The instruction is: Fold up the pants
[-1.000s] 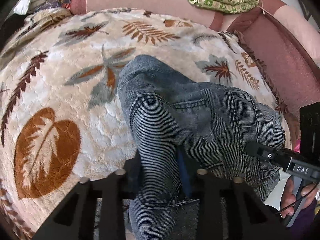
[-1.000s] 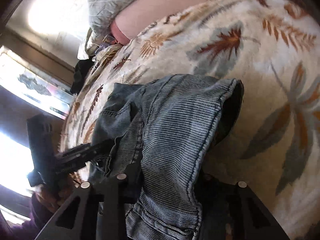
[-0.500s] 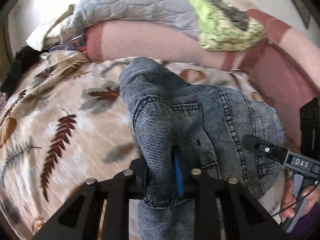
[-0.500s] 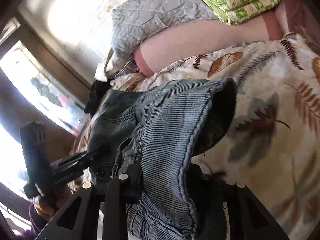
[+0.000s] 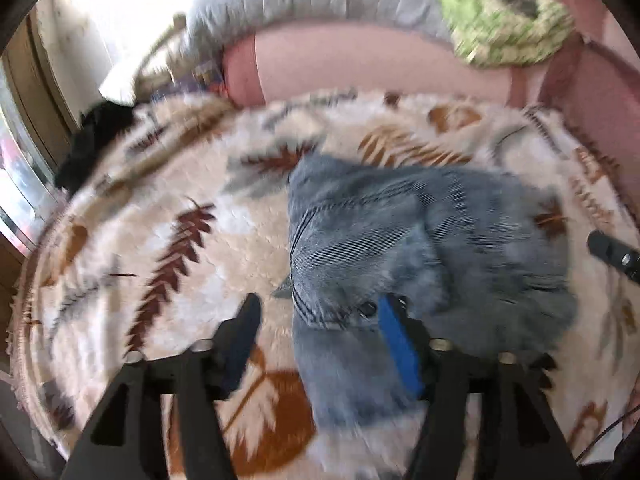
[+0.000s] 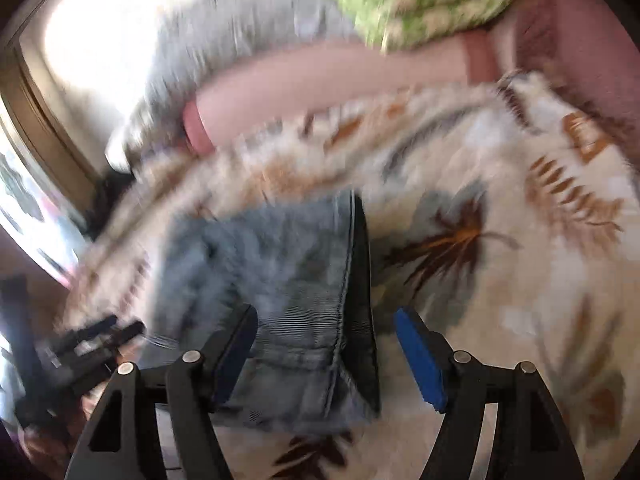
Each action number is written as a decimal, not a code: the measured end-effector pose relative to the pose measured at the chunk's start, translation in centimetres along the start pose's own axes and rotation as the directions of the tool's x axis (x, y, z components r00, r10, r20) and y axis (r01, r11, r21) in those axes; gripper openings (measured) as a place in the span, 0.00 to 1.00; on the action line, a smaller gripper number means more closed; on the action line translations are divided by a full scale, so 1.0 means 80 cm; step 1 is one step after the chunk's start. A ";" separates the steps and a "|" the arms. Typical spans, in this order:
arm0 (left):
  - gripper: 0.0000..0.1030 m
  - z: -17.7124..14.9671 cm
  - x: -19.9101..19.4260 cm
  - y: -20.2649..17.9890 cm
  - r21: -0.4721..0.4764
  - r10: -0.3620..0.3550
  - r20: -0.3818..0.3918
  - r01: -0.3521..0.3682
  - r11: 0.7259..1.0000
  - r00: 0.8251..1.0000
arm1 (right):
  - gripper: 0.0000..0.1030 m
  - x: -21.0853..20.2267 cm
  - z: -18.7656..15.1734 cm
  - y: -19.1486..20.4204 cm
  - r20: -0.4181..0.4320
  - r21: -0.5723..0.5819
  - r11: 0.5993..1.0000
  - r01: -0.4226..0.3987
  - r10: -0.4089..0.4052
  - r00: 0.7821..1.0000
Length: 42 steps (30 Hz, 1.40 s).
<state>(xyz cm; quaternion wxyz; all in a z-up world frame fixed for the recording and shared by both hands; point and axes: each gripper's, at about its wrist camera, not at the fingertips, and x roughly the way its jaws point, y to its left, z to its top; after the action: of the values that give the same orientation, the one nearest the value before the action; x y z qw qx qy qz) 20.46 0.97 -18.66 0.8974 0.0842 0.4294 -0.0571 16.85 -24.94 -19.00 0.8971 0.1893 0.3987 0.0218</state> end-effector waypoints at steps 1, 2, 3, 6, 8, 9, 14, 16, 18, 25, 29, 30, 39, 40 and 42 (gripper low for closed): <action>0.73 -0.007 -0.028 -0.002 0.002 0.012 0.050 -0.012 1.000 0.999 | 0.73 -0.024 -0.003 0.004 0.035 -0.001 1.000 -0.012 0.012 0.999; 0.73 -0.013 -0.055 -0.003 0.008 0.020 0.101 -0.021 1.000 0.995 | 0.73 -0.051 -0.009 0.010 0.080 -0.010 1.000 -0.020 0.021 0.997; 0.77 -0.013 -0.076 -0.006 0.016 0.027 0.136 -0.029 0.999 0.990 | 0.73 -0.078 -0.016 0.019 0.125 -0.026 0.999 -0.018 0.021 0.992; 0.82 -0.023 -0.143 -0.010 0.013 0.066 0.234 -0.071 0.997 0.970 | 0.73 -0.143 -0.025 0.049 0.199 -0.098 0.995 0.012 0.007 0.980; 0.84 -0.030 -0.189 -0.011 0.000 0.082 0.293 -0.086 0.996 0.953 | 0.75 -0.182 -0.034 0.071 0.240 -0.140 0.989 0.037 -0.002 0.971; 0.85 -0.032 -0.205 -0.010 -0.006 0.090 0.311 -0.092 0.996 0.946 | 0.75 -0.203 -0.039 0.082 0.256 -0.156 0.986 0.053 -0.012 0.967; 0.93 -0.049 -0.297 0.002 -0.061 0.135 0.414 -0.120 0.991 0.900 | 0.76 -0.285 -0.060 0.106 0.304 -0.190 0.980 0.054 0.006 0.953; 0.93 -0.056 -0.322 0.006 -0.072 0.137 0.438 -0.118 0.990 0.888 | 0.78 -0.308 -0.071 0.117 0.324 -0.200 0.979 0.045 0.023 0.946; 0.94 -0.061 -0.346 0.009 -0.075 0.144 0.458 -0.123 0.990 0.877 | 0.79 -0.327 -0.078 0.129 0.338 -0.206 0.977 0.047 0.026 0.941; 0.94 -0.076 -0.392 0.026 -0.128 0.179 0.496 -0.133 0.983 0.849 | 0.79 -0.356 -0.099 0.159 0.382 -0.259 0.964 0.062 0.043 0.923; 0.94 -0.079 -0.395 0.036 -0.157 0.196 0.491 -0.136 0.978 0.849 | 0.79 -0.365 -0.104 0.168 0.412 -0.274 0.959 0.073 0.048 0.910; 0.94 -0.080 -0.394 0.037 -0.162 0.199 0.489 -0.136 0.977 0.849 | 0.79 -0.365 -0.105 0.170 0.410 -0.274 0.959 0.072 0.049 0.911; 0.94 -0.082 -0.381 0.051 -0.176 0.198 0.464 -0.130 0.976 0.863 | 0.80 -0.336 -0.112 0.188 0.369 -0.317 0.946 0.071 0.054 0.928; 0.94 -0.082 -0.379 0.052 -0.172 0.193 0.458 -0.126 0.977 0.868 | 0.80 -0.333 -0.112 0.188 0.363 -0.319 0.945 0.068 0.055 0.930; 0.94 -0.081 -0.376 0.055 -0.163 0.172 0.451 -0.109 0.981 0.876 | 0.80 -0.324 -0.113 0.191 0.348 -0.323 0.944 0.060 0.060 0.936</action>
<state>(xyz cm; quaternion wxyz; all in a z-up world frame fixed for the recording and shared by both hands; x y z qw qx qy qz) -2.52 7.47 1.23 0.9791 0.0394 0.1986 0.0183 -5.67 -12.78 -0.73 0.9728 0.0379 0.2222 0.0536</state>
